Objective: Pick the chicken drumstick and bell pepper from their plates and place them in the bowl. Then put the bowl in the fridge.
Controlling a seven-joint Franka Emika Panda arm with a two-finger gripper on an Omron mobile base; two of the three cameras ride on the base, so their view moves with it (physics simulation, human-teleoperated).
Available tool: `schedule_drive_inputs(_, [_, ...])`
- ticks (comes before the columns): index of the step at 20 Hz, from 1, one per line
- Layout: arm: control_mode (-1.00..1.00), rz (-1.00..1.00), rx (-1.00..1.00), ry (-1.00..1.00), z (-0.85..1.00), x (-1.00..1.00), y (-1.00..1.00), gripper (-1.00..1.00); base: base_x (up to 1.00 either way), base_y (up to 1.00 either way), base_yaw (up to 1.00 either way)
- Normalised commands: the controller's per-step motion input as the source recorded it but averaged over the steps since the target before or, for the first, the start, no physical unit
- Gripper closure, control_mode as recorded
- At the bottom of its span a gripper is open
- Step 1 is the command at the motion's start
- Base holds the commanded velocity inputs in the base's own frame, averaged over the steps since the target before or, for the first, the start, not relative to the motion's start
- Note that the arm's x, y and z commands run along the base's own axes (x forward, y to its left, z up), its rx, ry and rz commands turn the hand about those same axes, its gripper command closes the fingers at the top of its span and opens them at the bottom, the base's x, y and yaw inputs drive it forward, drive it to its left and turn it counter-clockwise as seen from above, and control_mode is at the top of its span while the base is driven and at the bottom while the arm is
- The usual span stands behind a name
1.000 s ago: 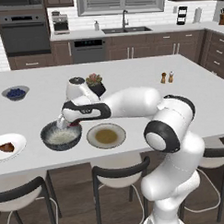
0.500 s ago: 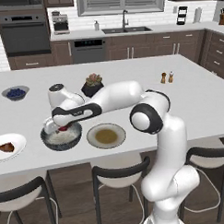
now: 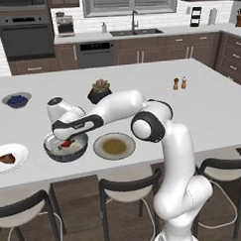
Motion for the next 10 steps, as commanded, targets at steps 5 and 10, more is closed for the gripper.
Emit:
schedule_drive_inputs(5, [-1.0,0.0,0.0,0.01,-0.23,0.46,-0.04,1.0,0.0,0.0,0.0])
schedule_drive_inputs(10, [-1.0,0.0,0.0,0.0,-0.39,0.31,-0.02,-1.0,0.0,0.0,0.0])
